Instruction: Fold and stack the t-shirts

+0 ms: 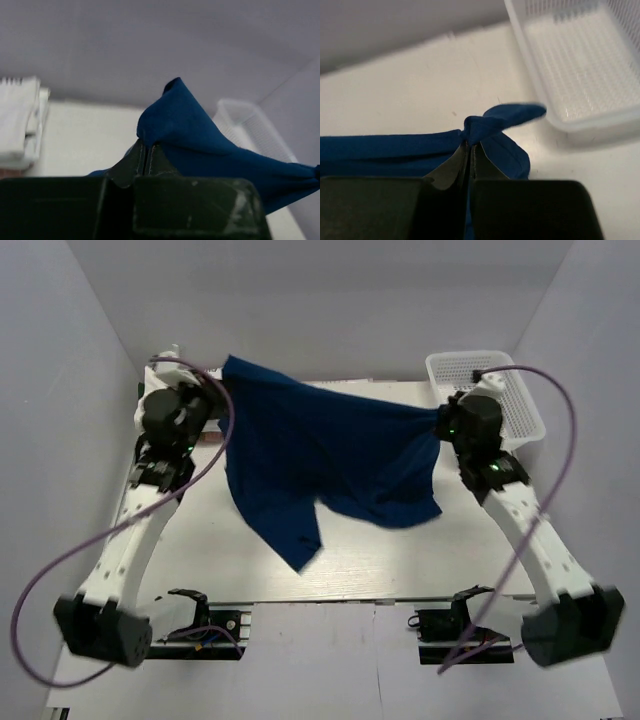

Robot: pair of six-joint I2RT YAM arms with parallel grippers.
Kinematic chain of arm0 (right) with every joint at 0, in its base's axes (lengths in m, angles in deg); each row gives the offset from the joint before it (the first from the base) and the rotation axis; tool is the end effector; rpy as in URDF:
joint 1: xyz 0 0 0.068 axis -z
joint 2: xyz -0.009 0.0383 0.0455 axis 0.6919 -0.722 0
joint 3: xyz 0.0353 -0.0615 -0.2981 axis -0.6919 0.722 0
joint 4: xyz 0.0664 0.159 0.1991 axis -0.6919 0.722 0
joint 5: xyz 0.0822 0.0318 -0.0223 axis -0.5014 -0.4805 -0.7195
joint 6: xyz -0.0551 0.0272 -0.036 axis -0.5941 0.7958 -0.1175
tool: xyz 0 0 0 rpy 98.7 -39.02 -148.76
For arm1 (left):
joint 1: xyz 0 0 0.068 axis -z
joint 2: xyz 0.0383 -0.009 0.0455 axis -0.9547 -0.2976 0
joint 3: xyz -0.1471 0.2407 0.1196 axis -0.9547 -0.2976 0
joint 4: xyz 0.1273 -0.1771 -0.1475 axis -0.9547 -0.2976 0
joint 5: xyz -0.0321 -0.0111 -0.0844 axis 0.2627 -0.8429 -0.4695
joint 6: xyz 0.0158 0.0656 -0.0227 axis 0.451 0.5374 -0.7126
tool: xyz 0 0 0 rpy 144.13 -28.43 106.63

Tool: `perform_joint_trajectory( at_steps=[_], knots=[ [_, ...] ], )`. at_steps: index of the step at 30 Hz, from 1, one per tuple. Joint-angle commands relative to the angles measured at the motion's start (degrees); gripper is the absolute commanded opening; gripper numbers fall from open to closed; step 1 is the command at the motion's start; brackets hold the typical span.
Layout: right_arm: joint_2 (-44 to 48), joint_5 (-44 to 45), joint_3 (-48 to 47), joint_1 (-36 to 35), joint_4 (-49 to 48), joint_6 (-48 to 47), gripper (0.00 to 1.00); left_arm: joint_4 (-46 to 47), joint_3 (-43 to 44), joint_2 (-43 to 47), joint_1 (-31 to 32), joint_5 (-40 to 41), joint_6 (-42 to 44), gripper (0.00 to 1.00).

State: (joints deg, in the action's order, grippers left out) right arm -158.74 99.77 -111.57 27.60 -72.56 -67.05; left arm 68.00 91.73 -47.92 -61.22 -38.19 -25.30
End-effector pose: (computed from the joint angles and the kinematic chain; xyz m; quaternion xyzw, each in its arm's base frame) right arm 0.2971 0.0658 0.3758 0.1166 0.7979 0.0412 0.5899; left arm 0.3021 -0.0634 0.4193 -0.0733 0.7406 -0.2188 0.6311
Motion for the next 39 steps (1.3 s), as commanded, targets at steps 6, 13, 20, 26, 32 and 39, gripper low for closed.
perform_joint_trajectory(
  at_steps=[6, 13, 20, 26, 32, 39],
  knots=[
    [26.38, -4.21, -2.70, -0.69, 4.71, -4.83, 0.00, -2.47, 1.39, 27.89, -0.21, -1.08, 1.96, 0.00],
    [35.53, -11.51, -13.78, -0.08, 11.22, -5.97, 0.00, -6.08, 9.99, 37.77, -1.36, -2.91, 2.58, 0.00],
    [34.22, -10.29, -16.17, -0.25, 12.19, -5.81, 0.00, -9.77, 13.44, 35.68, -1.36, -1.88, 1.45, 0.00],
    [21.33, -0.11, -9.25, -0.08, 10.87, -1.50, 0.00, -12.05, 7.30, 21.11, -0.83, 13.29, -1.97, 0.00],
    [-0.53, -0.96, 0.79, 0.19, -1.58, 0.88, 0.02, -12.50, 5.35, -5.52, -1.53, 14.91, -3.04, 0.05],
    [-21.93, -6.93, -4.54, 0.36, -3.65, -1.75, 0.90, -25.12, 17.90, -30.84, -1.53, 18.79, -3.57, 1.00]
  ],
)
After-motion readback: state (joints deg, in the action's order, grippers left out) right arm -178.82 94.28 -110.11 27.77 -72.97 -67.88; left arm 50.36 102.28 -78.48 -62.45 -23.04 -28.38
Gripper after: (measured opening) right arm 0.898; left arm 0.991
